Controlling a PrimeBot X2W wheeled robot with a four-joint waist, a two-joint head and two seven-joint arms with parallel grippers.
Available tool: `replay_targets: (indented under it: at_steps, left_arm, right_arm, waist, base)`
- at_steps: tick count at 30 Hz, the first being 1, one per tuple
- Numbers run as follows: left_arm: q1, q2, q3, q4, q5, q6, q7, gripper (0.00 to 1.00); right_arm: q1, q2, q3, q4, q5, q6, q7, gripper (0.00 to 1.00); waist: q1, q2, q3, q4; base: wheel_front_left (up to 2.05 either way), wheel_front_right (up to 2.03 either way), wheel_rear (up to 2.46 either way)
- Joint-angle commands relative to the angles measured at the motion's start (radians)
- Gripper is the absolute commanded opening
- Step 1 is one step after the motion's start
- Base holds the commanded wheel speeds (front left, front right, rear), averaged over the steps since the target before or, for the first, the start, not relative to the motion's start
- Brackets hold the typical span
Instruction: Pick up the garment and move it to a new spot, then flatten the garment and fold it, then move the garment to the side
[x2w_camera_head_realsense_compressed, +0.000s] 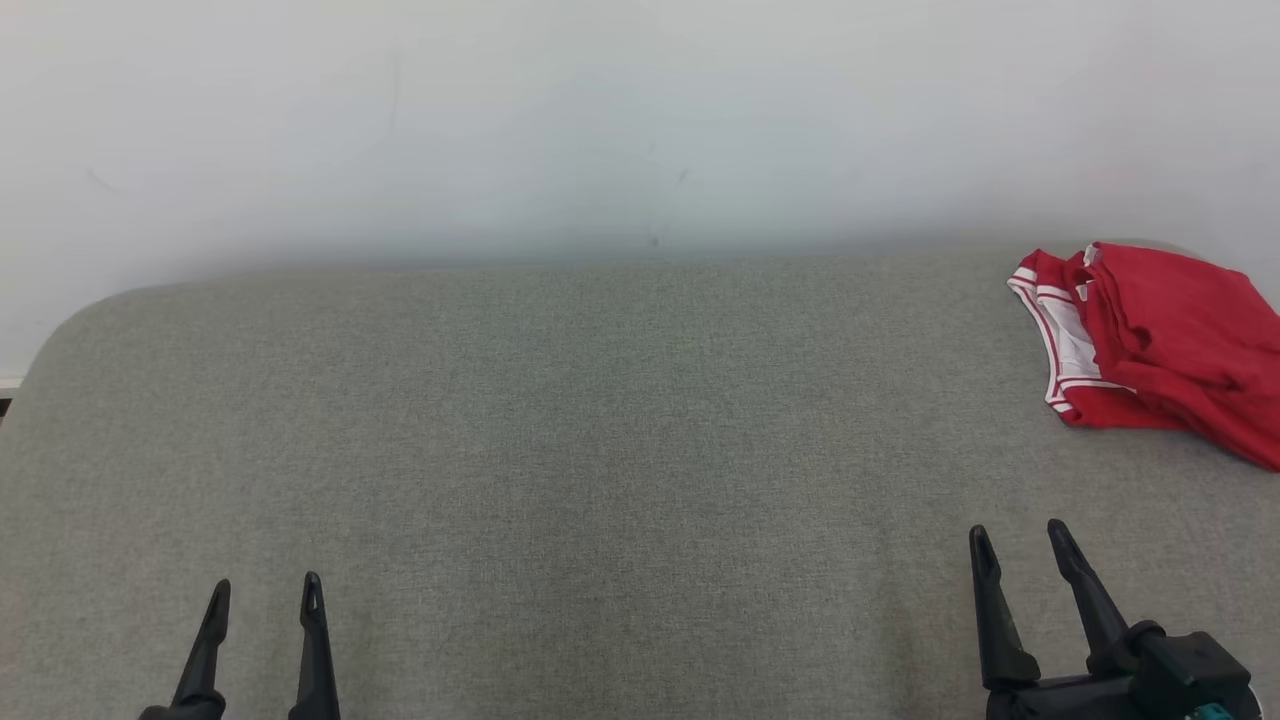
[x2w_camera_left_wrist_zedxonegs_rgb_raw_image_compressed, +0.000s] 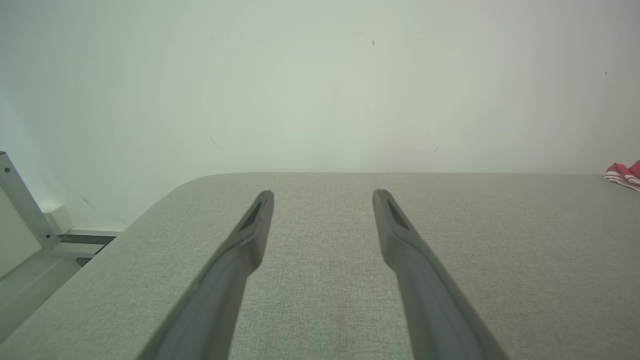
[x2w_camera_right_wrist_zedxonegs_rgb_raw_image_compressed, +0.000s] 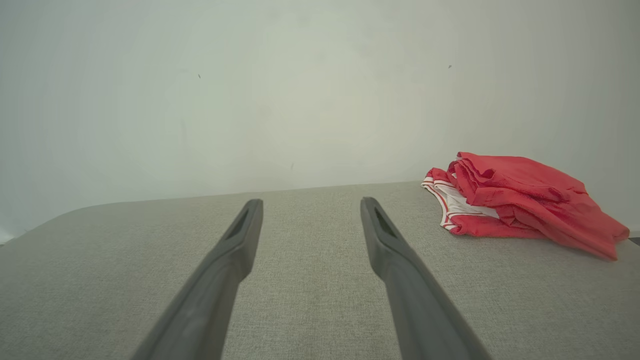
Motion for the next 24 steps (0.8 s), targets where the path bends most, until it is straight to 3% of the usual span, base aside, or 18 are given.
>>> replay_targets:
  at_steps: [1, 20, 21, 24]
  left_arm:
    - [0.008, -0.003, 0.002, 0.006, 0.003, 0.003, -0.003, 1.00]
    - [-0.009, 0.007, -0.003, 0.048, 0.008, 0.006, -0.003, 1.00]
    - [-0.010, 0.008, -0.004, 0.048, 0.007, 0.005, -0.003, 0.00]
    - [0.003, -0.002, -0.005, 0.070, 0.004, 0.000, 0.001, 0.00]
  right_arm:
    - [0.010, 0.005, 0.001, 0.004, -0.002, -0.003, -0.002, 1.00]
    - [0.004, 0.015, 0.006, 0.027, 0.000, -0.003, 0.005, 1.00]
    - [0.004, 0.014, 0.006, 0.027, 0.002, -0.003, 0.005, 0.00]
    - [0.013, 0.019, 0.007, 0.049, -0.005, 0.000, 0.005, 0.00]
  waist:
    - [0.0000, 0.0001, -0.001, 0.002]
    - [0.0000, 0.0001, -0.008, 0.005]
    - [0.0000, 0.0001, -0.008, 0.006]
    - [0.0000, 0.0001, -0.008, 0.006]
  base:
    - [0.00, 0.00, 0.00]
    - [0.00, 0.00, 0.00]
    - [0.00, 0.00, 0.00]
    - [0.00, 0.00, 0.00]
